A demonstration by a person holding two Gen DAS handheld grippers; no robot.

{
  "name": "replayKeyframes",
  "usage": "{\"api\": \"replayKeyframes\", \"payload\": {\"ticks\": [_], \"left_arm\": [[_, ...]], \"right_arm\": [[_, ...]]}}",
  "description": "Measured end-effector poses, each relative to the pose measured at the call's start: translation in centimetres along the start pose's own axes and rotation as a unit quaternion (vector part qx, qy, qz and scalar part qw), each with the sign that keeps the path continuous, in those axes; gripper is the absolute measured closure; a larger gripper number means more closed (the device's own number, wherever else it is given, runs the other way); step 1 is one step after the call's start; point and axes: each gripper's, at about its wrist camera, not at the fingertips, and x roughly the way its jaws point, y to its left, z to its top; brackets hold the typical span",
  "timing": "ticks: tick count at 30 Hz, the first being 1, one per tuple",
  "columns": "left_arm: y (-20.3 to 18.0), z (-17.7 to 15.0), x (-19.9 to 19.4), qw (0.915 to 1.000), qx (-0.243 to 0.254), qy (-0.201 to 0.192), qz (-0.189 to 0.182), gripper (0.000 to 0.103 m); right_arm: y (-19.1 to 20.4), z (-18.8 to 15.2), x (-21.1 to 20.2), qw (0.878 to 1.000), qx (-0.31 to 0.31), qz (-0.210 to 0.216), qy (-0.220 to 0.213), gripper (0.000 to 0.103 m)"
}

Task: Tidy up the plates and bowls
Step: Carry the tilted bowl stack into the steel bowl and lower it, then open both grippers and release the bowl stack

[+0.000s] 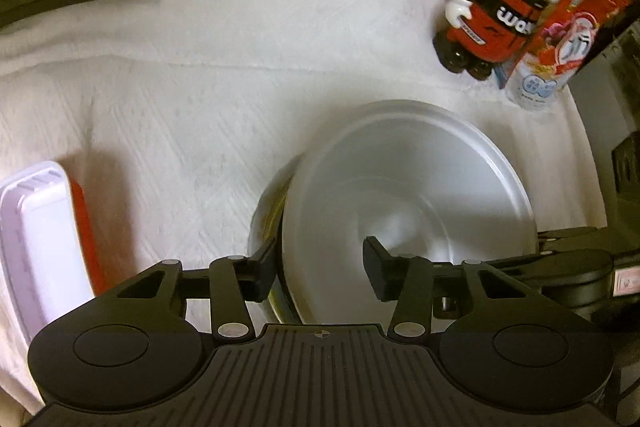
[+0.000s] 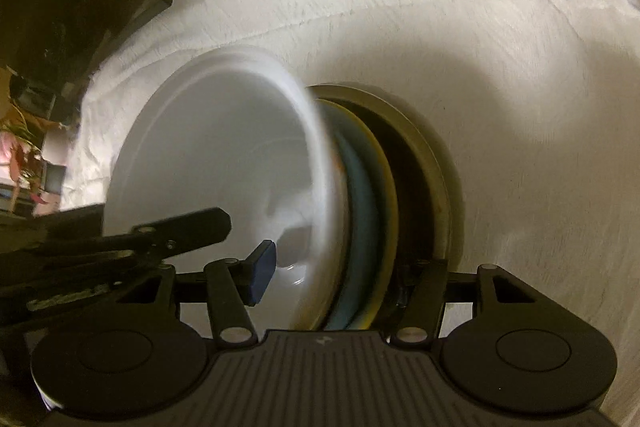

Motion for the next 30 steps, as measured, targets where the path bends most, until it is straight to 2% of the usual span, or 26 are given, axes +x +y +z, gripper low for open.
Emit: {"api": "replayKeyframes", "payload": {"ticks": [5, 8, 12, 14, 16, 23, 27, 30], "left_arm": [[0.9, 0.1, 0.1, 0.9999, -0.016, -0.002, -0.003, 0.07], [1.4, -0.2, -0.4, 0.9996, -0.025, -0.012, -0.007, 0.078], [2.1, -0.2, -1.1, 0.998, -0.045, -0.022, -0.038, 0.079], [2.2, -0.2, -1.4, 0.9977, -0.048, -0.028, -0.04, 0.079], [2.1, -0.3, -1.8, 0.997, -0.05, -0.036, -0.046, 0.079], [1.8, -0.7, -3.2, 0.9955, -0.049, -0.058, -0.056, 0.079], [2.0, -0.9, -3.7, 0.9942, -0.053, -0.067, -0.066, 0.079], [2.2, -1.1, -4.0, 0.9932, -0.061, -0.079, -0.059, 0.078]], "right_arm": [[0.8, 0.1, 0.2, 1.0, -0.023, -0.02, -0.005, 0.044], [0.9, 0.4, -0.2, 0.999, -0.035, -0.035, -0.004, 0.048], [1.6, 0.3, -1.1, 0.997, -0.047, -0.052, -0.021, 0.045], [1.7, 0.6, -1.5, 0.996, -0.054, -0.063, -0.026, 0.046], [1.1, 0.8, -2.0, 0.997, -0.045, -0.053, -0.027, 0.046], [1.1, -0.4, -4.3, 0.995, -0.06, -0.066, -0.053, 0.046], [1.2, -0.8, -5.9, 0.993, -0.061, -0.061, -0.086, 0.046], [1.8, -1.2, -7.3, 0.989, -0.076, -0.052, -0.114, 0.046]]}}
